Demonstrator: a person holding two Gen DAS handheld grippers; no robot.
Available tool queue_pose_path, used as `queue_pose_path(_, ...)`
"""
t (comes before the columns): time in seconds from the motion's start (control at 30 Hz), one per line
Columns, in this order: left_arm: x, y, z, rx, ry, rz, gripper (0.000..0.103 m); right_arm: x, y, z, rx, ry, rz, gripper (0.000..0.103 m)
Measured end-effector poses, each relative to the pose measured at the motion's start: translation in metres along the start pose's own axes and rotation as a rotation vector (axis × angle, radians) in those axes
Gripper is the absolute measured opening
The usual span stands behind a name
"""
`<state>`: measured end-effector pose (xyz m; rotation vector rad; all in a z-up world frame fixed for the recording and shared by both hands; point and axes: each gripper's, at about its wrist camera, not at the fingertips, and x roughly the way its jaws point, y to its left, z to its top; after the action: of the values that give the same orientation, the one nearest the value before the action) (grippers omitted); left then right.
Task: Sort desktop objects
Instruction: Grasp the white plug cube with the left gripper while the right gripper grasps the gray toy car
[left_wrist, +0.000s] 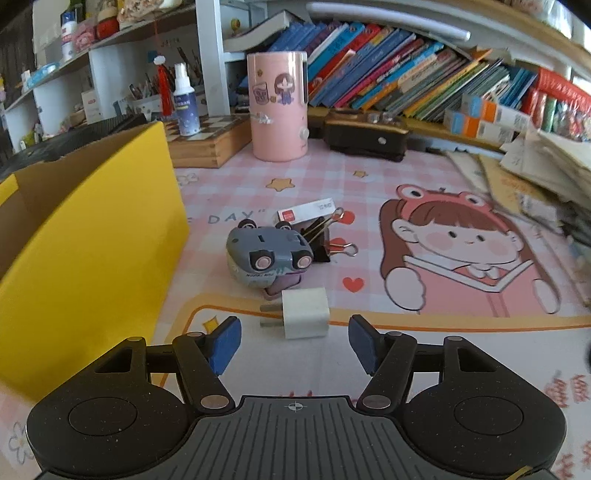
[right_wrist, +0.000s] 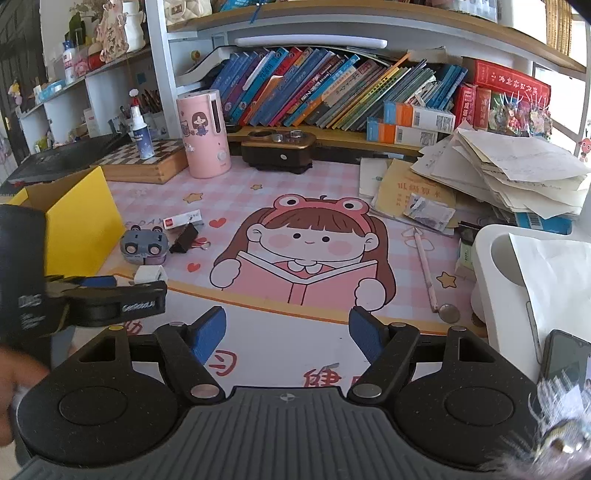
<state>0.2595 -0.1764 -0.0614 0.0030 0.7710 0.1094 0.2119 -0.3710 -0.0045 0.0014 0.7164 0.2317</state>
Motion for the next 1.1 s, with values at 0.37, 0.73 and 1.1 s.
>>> queue_pose_path(0.37, 0.011, 0.002, 0.004, -0.016, 0.000, -0.028, 0.041, 0.006, -0.005, 0.000, -0.005, 0.017, 0.001, 0.072)
queue_pose_path(0.73, -0.066, 0.036, -0.025, -0.013, 0.045, -0.126, 0.041, 0.032, 0.025, 0.019, -0.008, 0.017, 0.146, 0.072)
queue_pose_path(1.1, -0.123, 0.068, -0.040, -0.081, 0.025, -0.039, 0.041, 0.104, 0.095, 0.045, -0.084, 0.014, 0.365, 0.075)
